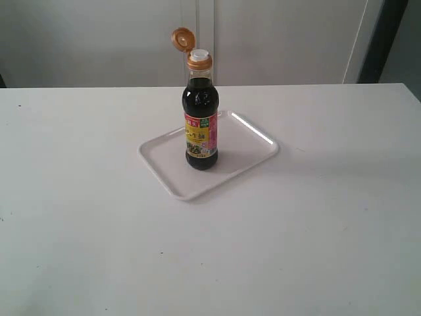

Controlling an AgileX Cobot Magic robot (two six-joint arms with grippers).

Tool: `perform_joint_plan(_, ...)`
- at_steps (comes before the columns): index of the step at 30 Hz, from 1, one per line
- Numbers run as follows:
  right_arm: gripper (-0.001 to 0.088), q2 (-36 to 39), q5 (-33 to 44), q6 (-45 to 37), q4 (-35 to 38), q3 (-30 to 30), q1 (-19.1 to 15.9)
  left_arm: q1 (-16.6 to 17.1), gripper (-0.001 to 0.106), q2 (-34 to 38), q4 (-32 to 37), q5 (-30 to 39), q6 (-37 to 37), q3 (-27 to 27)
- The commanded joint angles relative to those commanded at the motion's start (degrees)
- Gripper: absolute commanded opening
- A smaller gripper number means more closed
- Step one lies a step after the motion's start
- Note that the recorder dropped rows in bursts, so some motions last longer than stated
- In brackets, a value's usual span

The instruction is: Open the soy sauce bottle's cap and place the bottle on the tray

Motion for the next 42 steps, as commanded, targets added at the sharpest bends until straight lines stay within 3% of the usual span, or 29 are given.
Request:
perform_joint_plan(5, 0.0000, -0.1, -0.2, 0.0, 0.1, 0.8, 0.0, 0.0, 0.000, 0.0, 0.0, 0.0, 0.0, 0.0)
perform_joint_plan(12, 0.0000, -0.5, -1.4, -4.2, 8.1, 8.7, 0.0, 0.0, 0.000, 0.0, 0.0, 0.0, 0.0, 0.0)
perform_joint_plan(25, 0.0000, -8.9, -1.3, -4.3, 9.1, 20.6, 0.0, 0.0, 0.000, 0.0, 0.0, 0.0, 0.0, 0.0)
perform_joint_plan(42, 0.0000, -10.4, 5.6, -7.7, 8.5, 20.6, 0.0, 0.0, 0.000, 0.0, 0.0, 0.0, 0.0, 0.0)
